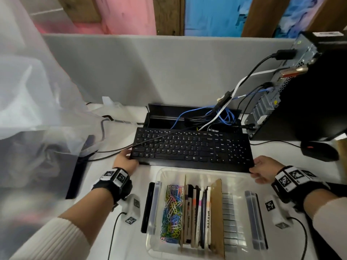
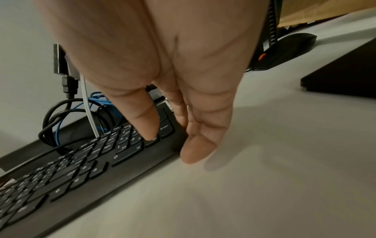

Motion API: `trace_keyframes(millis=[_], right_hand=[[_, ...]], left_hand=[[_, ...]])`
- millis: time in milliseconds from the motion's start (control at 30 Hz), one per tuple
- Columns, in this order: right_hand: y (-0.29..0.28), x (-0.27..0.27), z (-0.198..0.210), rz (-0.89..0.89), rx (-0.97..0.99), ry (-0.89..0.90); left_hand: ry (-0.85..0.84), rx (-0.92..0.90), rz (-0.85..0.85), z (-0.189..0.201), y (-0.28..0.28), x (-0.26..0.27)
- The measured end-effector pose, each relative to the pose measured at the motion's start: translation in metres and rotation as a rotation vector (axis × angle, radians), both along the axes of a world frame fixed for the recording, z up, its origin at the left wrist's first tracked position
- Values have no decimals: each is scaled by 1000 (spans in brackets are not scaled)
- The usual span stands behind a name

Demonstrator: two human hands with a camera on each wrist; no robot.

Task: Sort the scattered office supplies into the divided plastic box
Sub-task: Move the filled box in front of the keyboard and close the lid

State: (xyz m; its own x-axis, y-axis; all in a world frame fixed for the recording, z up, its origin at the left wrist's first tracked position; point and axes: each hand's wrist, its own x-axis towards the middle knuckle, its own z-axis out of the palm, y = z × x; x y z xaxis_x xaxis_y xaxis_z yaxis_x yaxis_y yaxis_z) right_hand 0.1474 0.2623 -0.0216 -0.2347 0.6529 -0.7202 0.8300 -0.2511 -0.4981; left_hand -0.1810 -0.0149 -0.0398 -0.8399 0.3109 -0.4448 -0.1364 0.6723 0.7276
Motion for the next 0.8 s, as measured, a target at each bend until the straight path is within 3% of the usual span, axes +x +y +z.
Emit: trace_keyframes(millis=[267,433,600,700,800], right_hand=[[-5,-5,8,131,113,-122],[-6,-6,27,232,134,-211],[-17,-3,70,276,214,-22],[-41,-6,96,406,162,82],[-62,-10,112,649,208,5]], left_hand=[[14,-135,-19,-1,5,2],[-41,-118,94,4,-2,-18],[-261,202,442,4,-34,-59],[-347,349,521,15,-38,-65],[-265,462,476,7,-45,-74]])
